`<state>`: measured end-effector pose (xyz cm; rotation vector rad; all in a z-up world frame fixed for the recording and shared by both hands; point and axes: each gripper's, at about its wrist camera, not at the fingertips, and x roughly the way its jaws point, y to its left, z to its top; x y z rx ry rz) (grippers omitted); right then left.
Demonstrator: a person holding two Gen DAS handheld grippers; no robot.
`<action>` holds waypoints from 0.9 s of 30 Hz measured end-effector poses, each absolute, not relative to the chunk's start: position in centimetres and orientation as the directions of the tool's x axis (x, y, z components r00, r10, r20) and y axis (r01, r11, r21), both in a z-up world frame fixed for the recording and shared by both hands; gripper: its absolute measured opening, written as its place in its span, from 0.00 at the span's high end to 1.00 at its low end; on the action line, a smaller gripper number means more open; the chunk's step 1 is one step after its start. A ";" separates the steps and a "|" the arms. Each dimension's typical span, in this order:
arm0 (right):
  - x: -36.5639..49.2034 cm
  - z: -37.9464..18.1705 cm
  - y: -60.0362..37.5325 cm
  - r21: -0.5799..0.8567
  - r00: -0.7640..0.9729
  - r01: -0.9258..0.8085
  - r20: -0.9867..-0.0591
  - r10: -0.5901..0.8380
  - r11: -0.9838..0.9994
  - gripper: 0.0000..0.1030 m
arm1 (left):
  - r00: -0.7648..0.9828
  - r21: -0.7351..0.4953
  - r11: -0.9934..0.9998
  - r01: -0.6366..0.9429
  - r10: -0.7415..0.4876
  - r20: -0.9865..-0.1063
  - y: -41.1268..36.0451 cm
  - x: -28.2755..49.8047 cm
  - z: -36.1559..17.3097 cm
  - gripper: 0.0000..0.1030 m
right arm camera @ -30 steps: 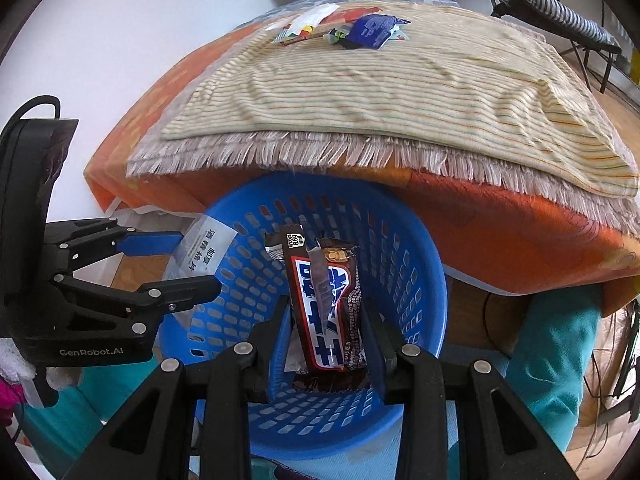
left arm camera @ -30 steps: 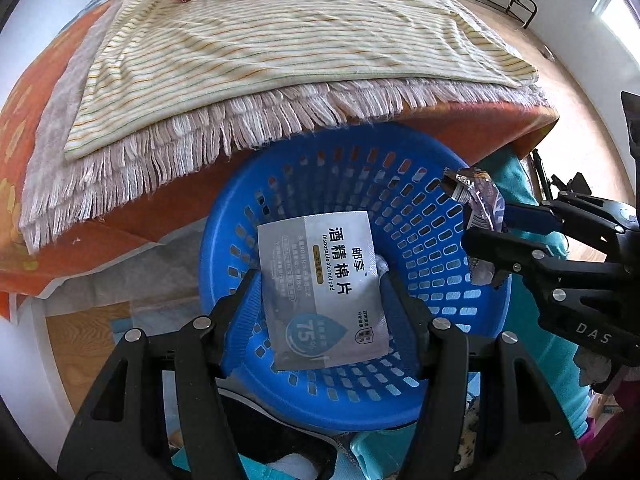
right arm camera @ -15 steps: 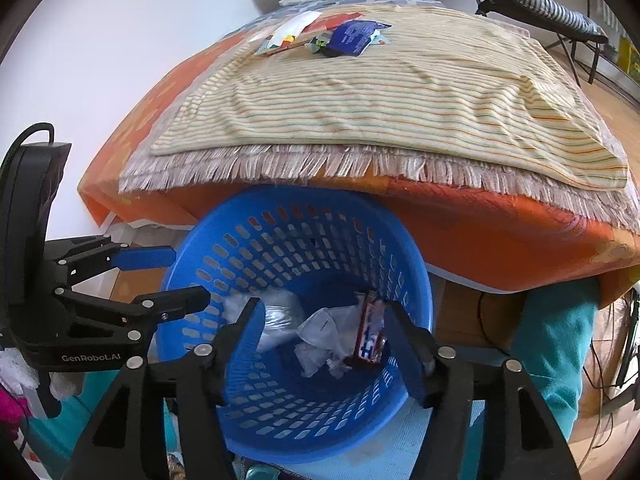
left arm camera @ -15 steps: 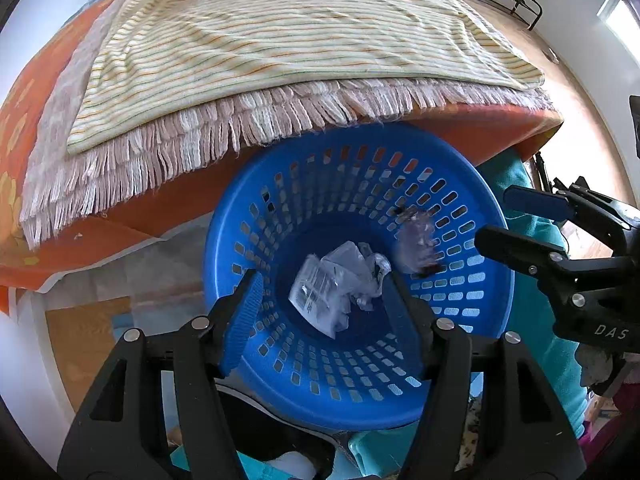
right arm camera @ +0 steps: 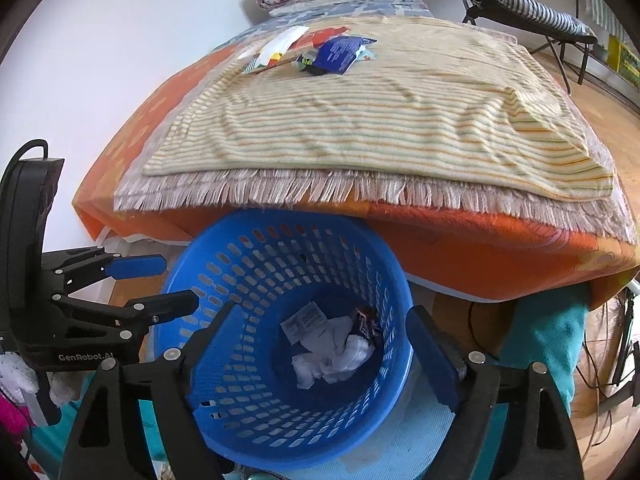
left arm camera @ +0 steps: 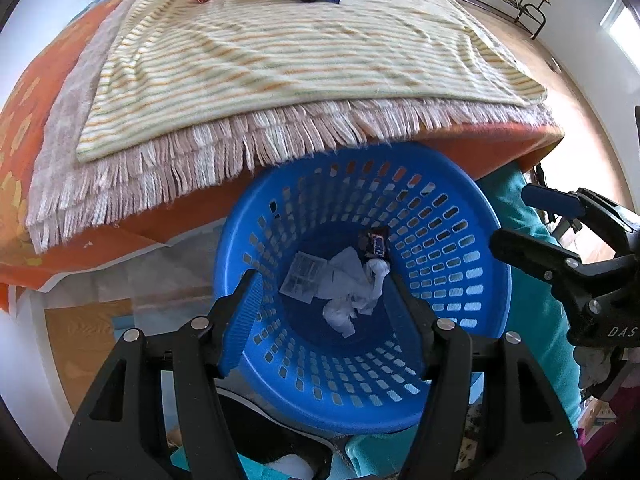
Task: Collect trash
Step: 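Move both tools back over the towel toward the remaining trash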
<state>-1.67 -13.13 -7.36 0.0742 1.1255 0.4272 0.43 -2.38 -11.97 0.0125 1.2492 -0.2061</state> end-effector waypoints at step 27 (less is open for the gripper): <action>4.6 -1.9 -14.4 0.255 0.489 -0.271 -0.794 0.361 0.928 0.11 | 0.458 -0.067 0.993 0.100 -0.106 -0.883 0.3 9.2 -4.4 0.38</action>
